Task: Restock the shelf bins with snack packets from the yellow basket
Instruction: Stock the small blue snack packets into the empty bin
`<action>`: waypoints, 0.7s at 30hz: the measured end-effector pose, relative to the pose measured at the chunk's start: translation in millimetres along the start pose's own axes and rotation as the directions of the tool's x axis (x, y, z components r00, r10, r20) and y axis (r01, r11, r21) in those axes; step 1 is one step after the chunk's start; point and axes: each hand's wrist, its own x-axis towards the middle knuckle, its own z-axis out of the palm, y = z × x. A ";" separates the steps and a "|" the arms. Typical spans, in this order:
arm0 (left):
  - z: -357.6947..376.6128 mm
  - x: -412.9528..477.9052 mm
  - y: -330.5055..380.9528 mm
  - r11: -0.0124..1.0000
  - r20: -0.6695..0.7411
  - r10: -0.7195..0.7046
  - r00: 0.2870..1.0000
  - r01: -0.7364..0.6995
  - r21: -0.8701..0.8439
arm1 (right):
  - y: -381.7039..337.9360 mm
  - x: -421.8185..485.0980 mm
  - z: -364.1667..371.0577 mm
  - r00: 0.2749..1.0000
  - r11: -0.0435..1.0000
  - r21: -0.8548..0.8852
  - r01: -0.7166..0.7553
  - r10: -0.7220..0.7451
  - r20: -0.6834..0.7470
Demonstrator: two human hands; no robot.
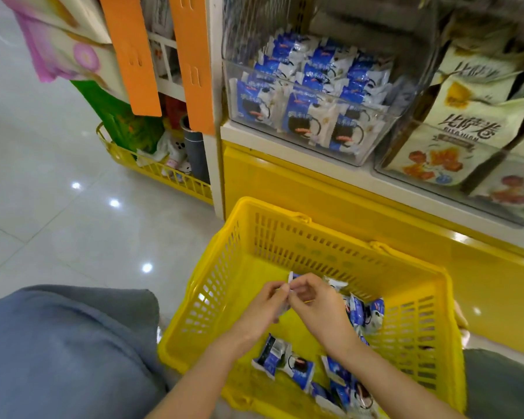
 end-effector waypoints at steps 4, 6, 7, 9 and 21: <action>-4.4 -6.0 -4.0 0.986 0.160 0.025 0.987 0.002 -0.165 | -15.4 5.7 -6.9 0.991 0.956 0.272 -0.109 0.084 0.100; -7.8 -3.9 -5.2 0.989 0.074 0.039 0.996 -0.028 -0.145 | -16.2 10.0 -9.4 0.990 0.903 0.414 -0.119 0.074 0.122; -9.5 -1.6 -6.0 0.988 -0.002 0.043 0.999 -0.043 -0.149 | -13.0 11.6 -9.8 0.995 0.900 0.427 -0.092 0.064 0.079; -14.6 4.5 -9.2 0.983 -0.152 0.041 0.987 -0.068 -0.173 | 4.9 13.7 -6.9 0.998 0.946 0.322 -0.041 0.056 -0.037; -29.3 25.4 -30.9 0.969 -0.337 -0.089 0.937 0.002 -0.248 | 158.8 -36.0 55.1 0.678 0.848 -0.353 -0.396 0.529 0.511</action>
